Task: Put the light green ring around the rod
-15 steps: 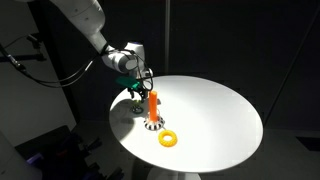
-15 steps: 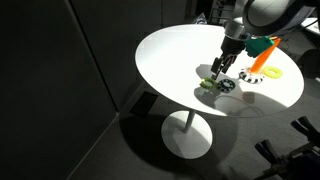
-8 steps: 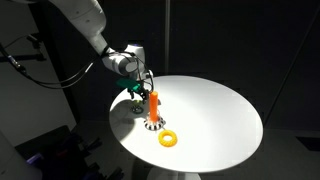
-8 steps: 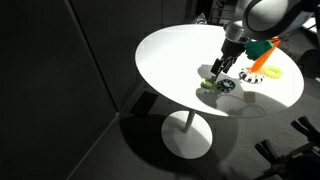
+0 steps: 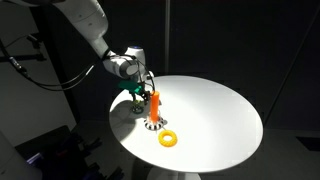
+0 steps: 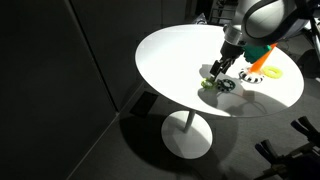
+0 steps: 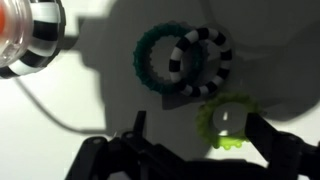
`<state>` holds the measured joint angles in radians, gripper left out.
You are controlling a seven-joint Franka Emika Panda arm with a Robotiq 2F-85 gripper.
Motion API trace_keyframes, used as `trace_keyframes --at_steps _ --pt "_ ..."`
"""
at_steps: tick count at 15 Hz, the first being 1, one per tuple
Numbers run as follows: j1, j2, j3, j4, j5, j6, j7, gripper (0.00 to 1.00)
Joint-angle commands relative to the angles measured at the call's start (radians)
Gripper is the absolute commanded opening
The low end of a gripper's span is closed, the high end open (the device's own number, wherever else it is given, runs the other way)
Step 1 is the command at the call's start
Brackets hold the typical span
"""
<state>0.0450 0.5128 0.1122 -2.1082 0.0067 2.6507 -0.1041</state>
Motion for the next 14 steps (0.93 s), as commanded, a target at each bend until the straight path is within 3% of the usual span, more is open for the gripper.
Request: trace_keyframes --at_steps 1,6,7,8,14 --pt "0.008 0.014 -0.014 0.007 -0.024 0.031 -0.011 1.0" --pt "0.012 0.024 -0.019 0.002 -0.037 0.057 -0.007 1.0" --pt "0.014 0.025 -0.021 0.001 -0.039 0.059 -0.006 0.91" --pt "0.015 0.026 -0.022 0.0 -0.04 0.06 -0.006 0.73" --pt "0.018 0.022 -0.025 0.001 -0.041 0.054 -0.002 0.25"
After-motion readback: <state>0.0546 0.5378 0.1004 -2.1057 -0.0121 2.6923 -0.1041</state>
